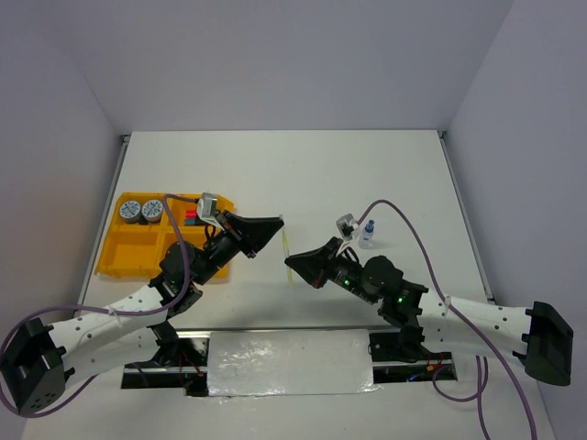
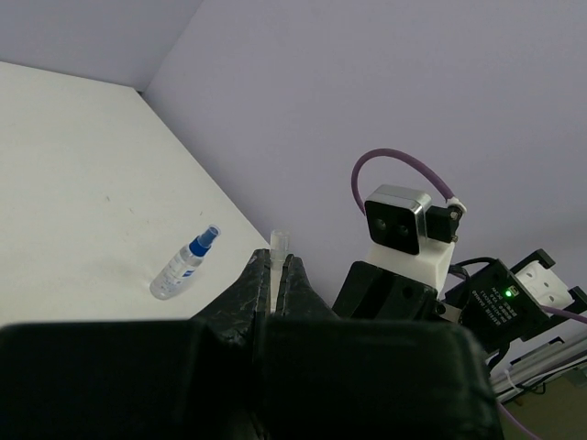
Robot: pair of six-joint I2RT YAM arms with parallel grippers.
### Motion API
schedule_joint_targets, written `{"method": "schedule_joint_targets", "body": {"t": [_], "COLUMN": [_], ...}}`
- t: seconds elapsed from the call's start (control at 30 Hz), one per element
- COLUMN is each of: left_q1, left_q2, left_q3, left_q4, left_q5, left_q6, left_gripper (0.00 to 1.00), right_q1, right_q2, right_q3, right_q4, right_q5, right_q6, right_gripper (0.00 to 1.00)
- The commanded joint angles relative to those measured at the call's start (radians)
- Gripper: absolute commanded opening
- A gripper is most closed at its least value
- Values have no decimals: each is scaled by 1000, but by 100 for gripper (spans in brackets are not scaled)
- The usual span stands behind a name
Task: Sort the stationery into containers
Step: Close the pen cap on the pen.
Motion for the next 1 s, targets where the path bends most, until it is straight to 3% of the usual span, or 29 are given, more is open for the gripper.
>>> {"method": "schedule_joint_targets", "body": {"t": [0.0,0.97], "left_q1": [3,3], "left_q2": [-4,-59], "left_q3": [30,91], "left_q4": [52,-59], "left_q5": [5,-54], "left_q6": [18,93], "left_gripper": [0,0], "right_q1": [10,29], "right_q2": [-10,42], "right_q3": [57,86], "right_q4": [5,-10], "right_q5": [33,14], "right_q6": [-25,-18], "right_gripper": [0,0]}}
